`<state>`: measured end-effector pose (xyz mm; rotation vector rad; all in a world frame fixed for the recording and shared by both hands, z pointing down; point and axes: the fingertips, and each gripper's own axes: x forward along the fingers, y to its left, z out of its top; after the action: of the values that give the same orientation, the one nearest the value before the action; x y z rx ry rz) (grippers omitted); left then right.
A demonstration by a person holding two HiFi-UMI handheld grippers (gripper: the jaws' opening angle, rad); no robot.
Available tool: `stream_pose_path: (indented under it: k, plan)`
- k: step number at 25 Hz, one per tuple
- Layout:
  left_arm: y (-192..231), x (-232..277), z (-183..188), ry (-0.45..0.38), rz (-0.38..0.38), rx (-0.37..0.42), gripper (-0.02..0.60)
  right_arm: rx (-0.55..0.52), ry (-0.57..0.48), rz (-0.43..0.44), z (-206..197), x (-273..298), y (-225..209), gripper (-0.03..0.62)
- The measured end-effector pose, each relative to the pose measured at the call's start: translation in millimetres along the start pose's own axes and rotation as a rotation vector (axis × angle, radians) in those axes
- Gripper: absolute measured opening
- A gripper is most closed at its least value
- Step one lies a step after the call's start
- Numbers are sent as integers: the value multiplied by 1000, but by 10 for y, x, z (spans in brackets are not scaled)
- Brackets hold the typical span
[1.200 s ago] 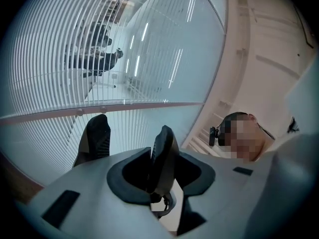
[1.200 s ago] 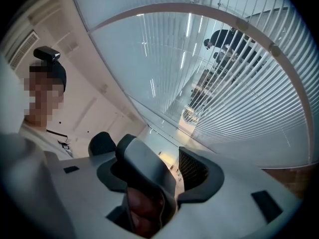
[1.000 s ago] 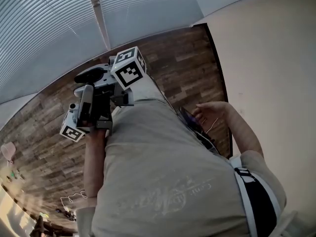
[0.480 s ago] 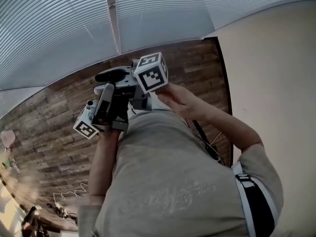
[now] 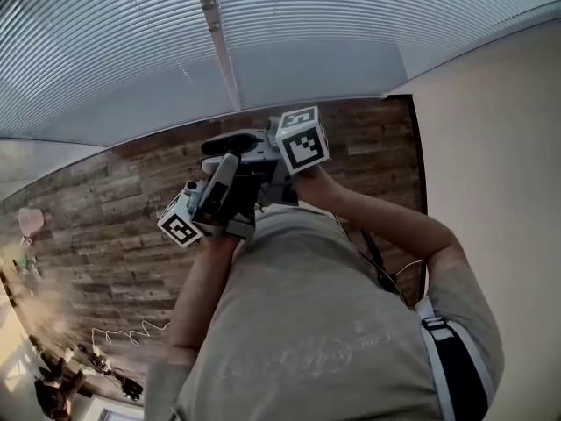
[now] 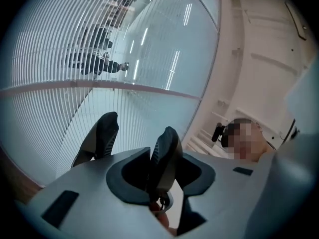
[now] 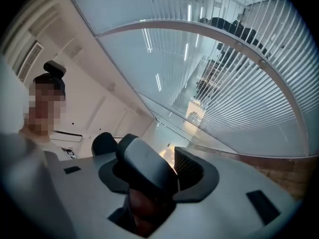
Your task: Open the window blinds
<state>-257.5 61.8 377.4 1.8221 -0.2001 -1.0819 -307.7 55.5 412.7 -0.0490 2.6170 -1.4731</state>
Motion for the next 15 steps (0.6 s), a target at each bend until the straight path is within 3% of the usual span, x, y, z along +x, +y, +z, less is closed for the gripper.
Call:
stream_pose_path:
  k: [2, 5, 8, 11, 13, 15]
  plan:
    - [-48, 146, -301, 7, -28, -22, 129, -14, 1, -16, -33, -302, 158, 193]
    - [-32, 385, -1156, 106, -59, 1, 129, -95, -72, -7, -214, -1100, 433, 186]
    - [85, 573, -1857, 246, -23, 76, 129, -148, -194, 94, -323, -1752, 598, 186]
    - [216, 677, -2206, 362, 37, 148, 130, -194, -256, 208, -368, -2073, 630, 186]
    - [267, 777, -2344, 431, 89, 264, 129, -268, -254, 196, -337, -2261, 642, 186]
    - [252, 832, -2345, 442, 181, 510, 140, -323, -291, 109, -240, -2552, 633, 146]
